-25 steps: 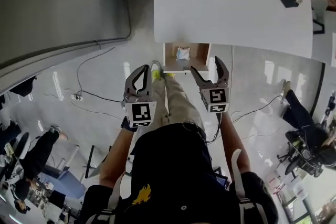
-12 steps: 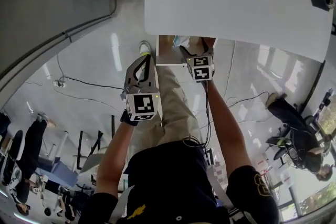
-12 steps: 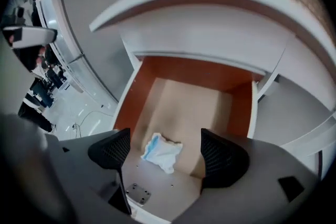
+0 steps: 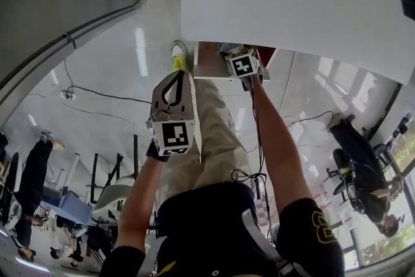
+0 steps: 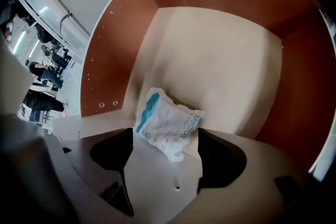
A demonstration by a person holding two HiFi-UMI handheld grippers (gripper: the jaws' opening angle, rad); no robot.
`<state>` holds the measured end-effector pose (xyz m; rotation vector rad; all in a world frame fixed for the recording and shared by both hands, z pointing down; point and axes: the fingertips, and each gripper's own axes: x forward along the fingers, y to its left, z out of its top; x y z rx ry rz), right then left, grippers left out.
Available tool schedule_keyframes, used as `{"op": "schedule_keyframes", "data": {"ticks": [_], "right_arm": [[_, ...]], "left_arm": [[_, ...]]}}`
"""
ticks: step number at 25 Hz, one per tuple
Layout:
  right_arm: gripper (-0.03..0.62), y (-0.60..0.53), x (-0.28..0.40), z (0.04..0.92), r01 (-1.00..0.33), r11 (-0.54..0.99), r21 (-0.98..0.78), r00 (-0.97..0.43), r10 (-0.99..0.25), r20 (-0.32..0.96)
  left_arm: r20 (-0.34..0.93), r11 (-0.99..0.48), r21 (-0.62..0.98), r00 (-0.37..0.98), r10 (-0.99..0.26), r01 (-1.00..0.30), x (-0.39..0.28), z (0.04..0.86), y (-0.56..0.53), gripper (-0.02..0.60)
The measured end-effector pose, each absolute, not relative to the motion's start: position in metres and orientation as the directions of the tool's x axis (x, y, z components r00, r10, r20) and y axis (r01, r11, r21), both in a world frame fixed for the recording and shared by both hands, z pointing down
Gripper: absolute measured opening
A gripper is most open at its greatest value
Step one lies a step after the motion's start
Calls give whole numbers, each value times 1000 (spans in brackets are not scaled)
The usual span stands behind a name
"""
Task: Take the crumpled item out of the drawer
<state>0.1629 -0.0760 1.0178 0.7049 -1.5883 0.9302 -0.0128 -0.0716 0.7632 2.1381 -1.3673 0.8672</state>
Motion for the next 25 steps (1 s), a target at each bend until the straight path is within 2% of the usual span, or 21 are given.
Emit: {"op": "schedule_keyframes", "data": {"ticks": [1, 3, 6, 12, 18, 25], "right_arm": [[391, -74, 163, 1018, -831, 521, -197, -203, 46, 978], [230, -80, 157, 1014, -810, 557, -182, -207, 18, 978], [199, -89, 149, 1011, -786, 596, -164, -223, -27, 974], [74, -95, 150, 983, -779, 620, -93, -196, -100, 975], [41, -83, 155, 880, -837, 529, -143, -291, -207, 934], [35, -124, 163, 689, -879, 463, -113, -349, -464, 814]], "left_arm": [[713, -407, 40, 311, -628, -913, -12, 762, -71, 18], [713, -413, 39, 314, -626, -910, -11, 761, -69, 18], [718, -417, 44, 319, -618, -908, -9, 761, -67, 18], [708, -442, 33, 333, -623, -896, -7, 742, -69, 18], [681, -494, 9, 367, -634, -869, 1, 671, -67, 18], [581, -569, -63, 434, -689, -820, 7, 563, -118, 18]]}}
